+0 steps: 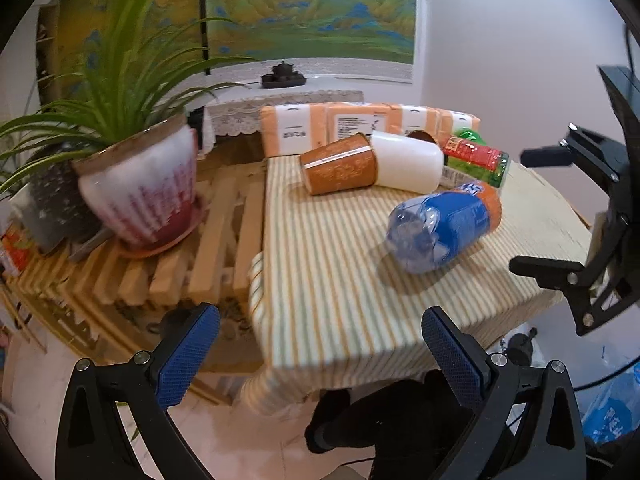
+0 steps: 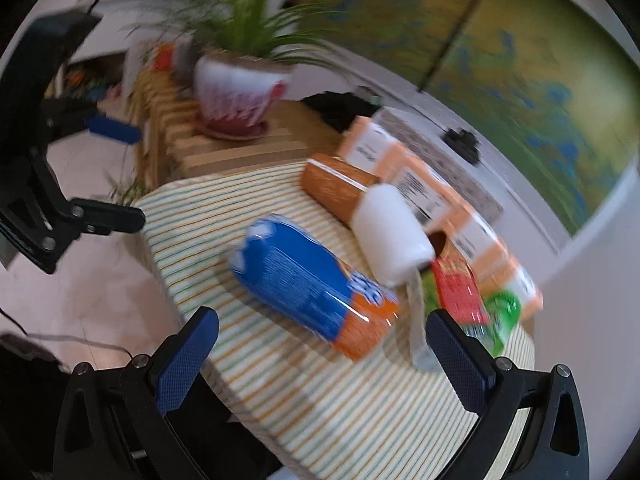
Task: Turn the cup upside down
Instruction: 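Grasp the blue bottle with the right gripper while the left gripper withdraws, then lift the blue bottle with the right gripper and turn it cap-down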
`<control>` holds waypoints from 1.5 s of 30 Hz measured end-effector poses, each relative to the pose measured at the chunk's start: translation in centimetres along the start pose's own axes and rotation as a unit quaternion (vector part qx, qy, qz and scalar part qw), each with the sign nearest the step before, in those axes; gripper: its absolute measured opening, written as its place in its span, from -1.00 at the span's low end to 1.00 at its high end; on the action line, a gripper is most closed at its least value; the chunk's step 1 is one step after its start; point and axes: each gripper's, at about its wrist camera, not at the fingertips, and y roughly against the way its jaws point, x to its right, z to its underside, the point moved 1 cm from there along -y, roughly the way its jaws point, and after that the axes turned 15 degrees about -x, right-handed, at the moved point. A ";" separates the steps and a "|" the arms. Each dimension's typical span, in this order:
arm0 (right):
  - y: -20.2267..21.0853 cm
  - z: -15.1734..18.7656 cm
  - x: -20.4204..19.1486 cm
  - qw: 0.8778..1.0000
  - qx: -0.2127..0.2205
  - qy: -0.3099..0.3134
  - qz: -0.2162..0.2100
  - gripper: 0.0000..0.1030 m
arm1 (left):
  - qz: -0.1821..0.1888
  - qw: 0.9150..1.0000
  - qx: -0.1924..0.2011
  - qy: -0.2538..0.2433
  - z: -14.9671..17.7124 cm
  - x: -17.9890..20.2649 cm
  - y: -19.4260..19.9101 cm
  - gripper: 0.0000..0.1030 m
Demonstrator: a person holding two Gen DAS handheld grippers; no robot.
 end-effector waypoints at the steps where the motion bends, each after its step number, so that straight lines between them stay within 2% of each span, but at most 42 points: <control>1: -0.2 -0.6 -0.3 1.000 -0.003 0.015 -0.002 0.98 | -0.004 1.000 0.000 0.002 0.5 -0.3 0.2 0.99; 7: -1.6 -3.1 -2.1 0.995 -0.026 0.094 0.007 0.93 | -0.020 0.999 -0.010 0.029 1.7 -1.4 1.2 0.99; 10: -2.4 -3.9 -3.0 0.991 -0.039 0.130 0.014 0.81 | -0.031 0.999 -0.009 0.037 2.1 -2.0 1.5 0.99; 22: -5.9 -6.3 -4.3 0.972 -0.086 0.215 0.046 0.66 | -0.033 0.998 -0.012 0.060 2.7 -4.1 1.7 0.99; 27: -7.3 -6.7 -4.9 0.964 -0.107 0.238 0.048 0.42 | -0.020 0.996 -0.026 0.079 3.3 -5.0 1.0 0.99; 29: -7.7 -6.8 -5.1 0.962 -0.113 0.243 0.049 0.33 | -0.017 0.996 -0.029 0.083 3.5 -5.3 0.7 0.99; 36: -8.2 -7.3 -4.7 0.964 -0.121 0.231 0.041 0.31 | -0.014 0.995 -0.034 0.091 3.7 -6.0 0.1 0.99; 45: -8.4 -8.1 -3.0 0.976 -0.118 0.180 0.008 0.30 | -0.012 0.995 -0.033 0.090 3.8 -6.0 0.0 0.99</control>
